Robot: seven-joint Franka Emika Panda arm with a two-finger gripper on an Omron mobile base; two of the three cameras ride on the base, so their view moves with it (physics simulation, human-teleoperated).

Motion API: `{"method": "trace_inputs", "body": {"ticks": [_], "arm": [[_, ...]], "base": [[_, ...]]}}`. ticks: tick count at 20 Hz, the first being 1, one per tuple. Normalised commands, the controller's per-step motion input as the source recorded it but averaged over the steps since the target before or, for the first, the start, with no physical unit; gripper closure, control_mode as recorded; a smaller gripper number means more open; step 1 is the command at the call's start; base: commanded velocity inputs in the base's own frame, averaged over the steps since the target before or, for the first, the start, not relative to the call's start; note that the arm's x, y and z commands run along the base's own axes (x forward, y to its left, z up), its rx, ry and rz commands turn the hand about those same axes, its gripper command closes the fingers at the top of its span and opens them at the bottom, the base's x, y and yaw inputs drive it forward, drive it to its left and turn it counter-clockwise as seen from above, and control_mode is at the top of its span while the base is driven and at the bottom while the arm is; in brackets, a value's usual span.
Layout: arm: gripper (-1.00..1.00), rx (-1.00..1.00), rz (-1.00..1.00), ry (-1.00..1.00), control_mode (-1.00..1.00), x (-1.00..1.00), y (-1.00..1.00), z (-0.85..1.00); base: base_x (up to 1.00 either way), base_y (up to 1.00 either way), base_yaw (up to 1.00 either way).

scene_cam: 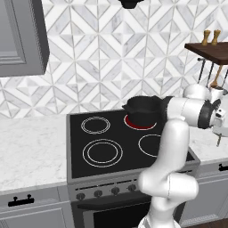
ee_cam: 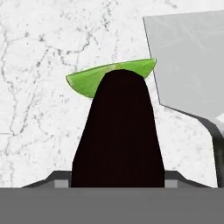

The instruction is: Put the avocado and lemon wedge in the pot. Retrieve the spatula and lightly stir the vegetables in the pot.

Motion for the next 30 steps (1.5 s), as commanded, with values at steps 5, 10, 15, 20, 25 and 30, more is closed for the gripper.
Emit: {"method": "trace_inputs", "body": {"ticks": [5,10,15,20,25,30], "arm": [[1.00,-0.10,0.26,0.02,-1.00,0.00,0.86,0.68],[1.00,-0.03,0.27,0.00,-1.00,0.10,0.85,0.79],[1.00,-0.04,0.25,-0.01,-1.00,0.19,0.98,0.71],[1.00,0.00,0.23,0.01,-1.00,0.56,1.00,0.27],[1.00,0.09,0.31,0.00,-1.00,0.75,0.96,0.03],[1.00,0.01,0.24,0.00,-1.00,0.80,0.62,-0.14]], "base": [[0.00,0.00,0.00],[0.00,0.00,0.00],[0.00,0.00,0.00],[0.00,0.00,0.00],[0.00,0.00,0.00],[0.00,0.00,0.00]]}}
